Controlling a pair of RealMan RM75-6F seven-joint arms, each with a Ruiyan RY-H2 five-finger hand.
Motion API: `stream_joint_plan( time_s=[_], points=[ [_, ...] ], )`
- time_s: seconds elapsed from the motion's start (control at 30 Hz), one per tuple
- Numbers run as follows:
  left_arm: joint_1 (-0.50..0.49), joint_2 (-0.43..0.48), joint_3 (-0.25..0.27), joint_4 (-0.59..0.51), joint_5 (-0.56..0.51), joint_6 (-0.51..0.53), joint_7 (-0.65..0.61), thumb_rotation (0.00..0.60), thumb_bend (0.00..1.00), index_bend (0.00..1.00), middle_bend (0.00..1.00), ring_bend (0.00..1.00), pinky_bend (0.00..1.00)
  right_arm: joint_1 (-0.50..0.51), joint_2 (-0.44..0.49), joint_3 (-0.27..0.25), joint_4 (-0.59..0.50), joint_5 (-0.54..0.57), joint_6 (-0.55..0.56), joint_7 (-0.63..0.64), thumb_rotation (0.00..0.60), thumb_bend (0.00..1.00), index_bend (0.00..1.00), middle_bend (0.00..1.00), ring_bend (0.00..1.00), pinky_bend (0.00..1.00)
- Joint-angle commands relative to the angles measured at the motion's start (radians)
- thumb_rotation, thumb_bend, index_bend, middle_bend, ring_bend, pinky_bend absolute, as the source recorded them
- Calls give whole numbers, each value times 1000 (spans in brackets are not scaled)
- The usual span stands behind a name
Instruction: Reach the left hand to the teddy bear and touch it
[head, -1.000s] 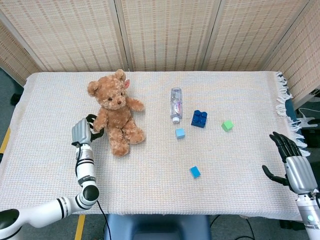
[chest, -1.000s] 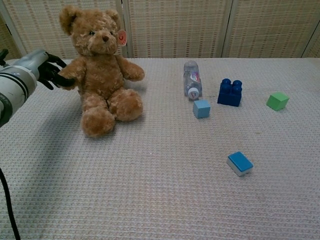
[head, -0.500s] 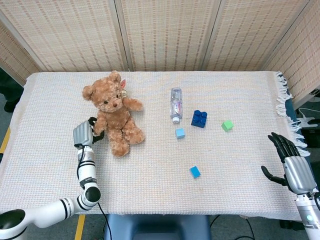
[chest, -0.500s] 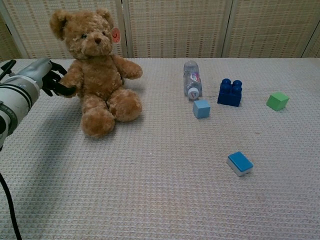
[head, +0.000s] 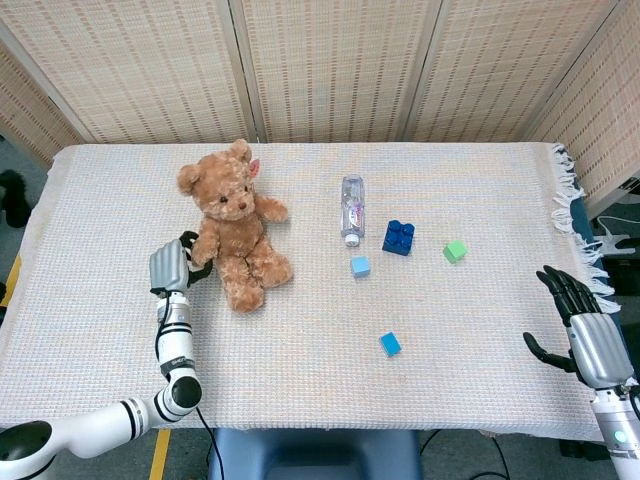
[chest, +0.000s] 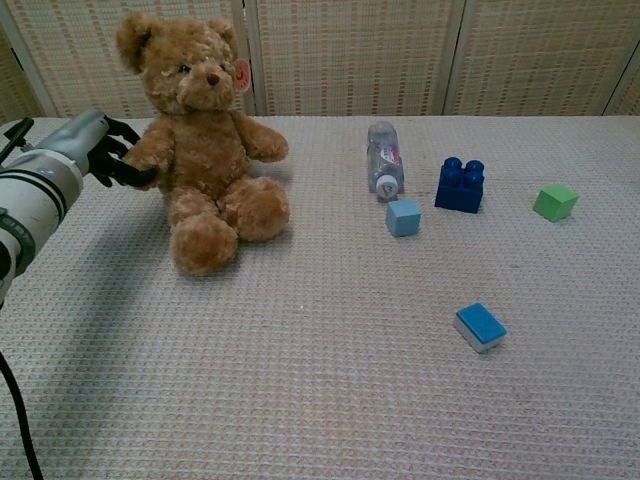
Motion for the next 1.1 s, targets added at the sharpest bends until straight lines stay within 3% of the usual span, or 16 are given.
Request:
stream_joint_plan(
  time_s=[0.03, 0.37, 0.67, 0.77, 1.0, 1.1],
  points=[
    [1, 10, -9, -18, -56, -21, 48, 600, 390, 500, 532, 474, 409, 1, 0, 1, 0, 1, -2, 0, 600, 201, 68, 16, 0, 92],
    [10, -35, 11, 74, 153, 60, -150, 600, 389, 466, 506, 460, 409, 3, -2, -1, 3, 3, -7, -3, 600, 202, 70, 16, 0, 92],
    [15, 7, -9, -4, -15, -22, 22, 600, 388, 484, 517, 462, 411, 3, -2, -3, 2, 4, -10, -8, 600, 201, 70, 16, 0, 92],
    [15, 1, -6, 4, 11, -10, 1, 600, 387, 474, 510, 461, 411, 3, -2, -2, 3, 5, -10, -7, 600, 201, 70, 16, 0, 92],
    [23, -40, 18, 86, 200, 60, -183, 600, 387, 439, 483, 446, 410, 1, -1, -2, 3, 1, -4, -1, 600, 201, 70, 16, 0, 92],
    [29, -39, 22, 82, 184, 38, -165, 600, 386, 449, 488, 447, 409, 0, 0, -3, 4, 0, -3, 0, 600, 202, 70, 16, 0, 92]
  ],
)
